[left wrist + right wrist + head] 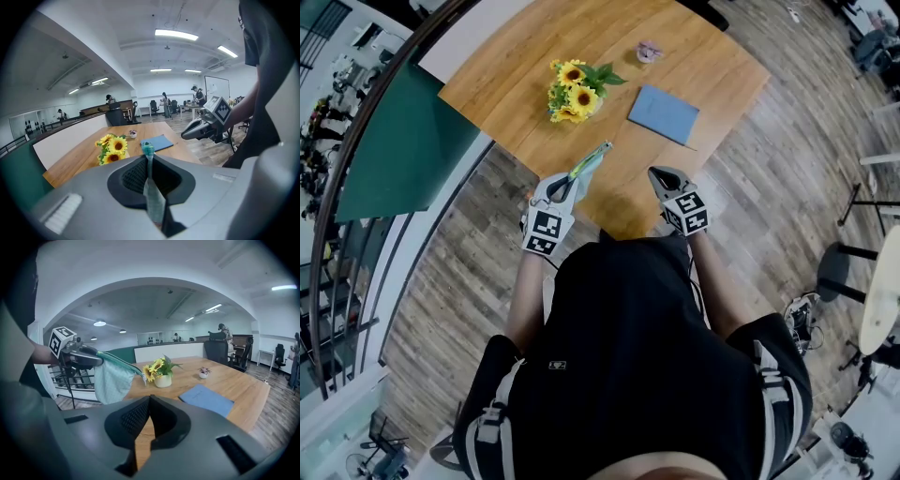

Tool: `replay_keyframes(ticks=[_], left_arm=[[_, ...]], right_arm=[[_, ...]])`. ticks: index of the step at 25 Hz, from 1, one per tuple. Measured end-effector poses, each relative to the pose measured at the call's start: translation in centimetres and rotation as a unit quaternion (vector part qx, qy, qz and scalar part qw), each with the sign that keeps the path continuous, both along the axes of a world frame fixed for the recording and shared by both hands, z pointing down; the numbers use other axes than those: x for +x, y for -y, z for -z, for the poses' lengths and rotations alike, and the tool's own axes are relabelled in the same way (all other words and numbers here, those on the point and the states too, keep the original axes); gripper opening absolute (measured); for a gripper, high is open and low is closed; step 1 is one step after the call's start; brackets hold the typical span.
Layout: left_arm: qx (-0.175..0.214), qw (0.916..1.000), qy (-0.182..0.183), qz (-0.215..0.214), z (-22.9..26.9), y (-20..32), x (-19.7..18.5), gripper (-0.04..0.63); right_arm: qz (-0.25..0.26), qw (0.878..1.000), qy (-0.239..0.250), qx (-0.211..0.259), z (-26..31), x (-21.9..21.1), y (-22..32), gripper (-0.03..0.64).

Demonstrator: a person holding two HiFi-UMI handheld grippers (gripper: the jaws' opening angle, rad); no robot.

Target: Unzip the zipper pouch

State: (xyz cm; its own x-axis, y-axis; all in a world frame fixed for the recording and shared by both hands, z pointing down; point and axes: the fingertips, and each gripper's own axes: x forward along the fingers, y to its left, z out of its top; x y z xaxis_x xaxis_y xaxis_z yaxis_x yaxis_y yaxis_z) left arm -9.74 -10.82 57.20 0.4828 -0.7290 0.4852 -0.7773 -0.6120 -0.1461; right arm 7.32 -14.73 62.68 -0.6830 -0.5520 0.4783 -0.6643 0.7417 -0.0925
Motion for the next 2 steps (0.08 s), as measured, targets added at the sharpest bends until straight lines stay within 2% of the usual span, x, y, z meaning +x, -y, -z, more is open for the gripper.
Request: replay_keyframes(ticks=[2], left_arm=[[0.001, 1.0000, 0.001, 0.001, 0.04, -0.07, 0.12, 0.015]], right_arm=[[-0.002, 1.000, 0.001, 0.001, 0.15, 0.32, 0.10, 0.002]])
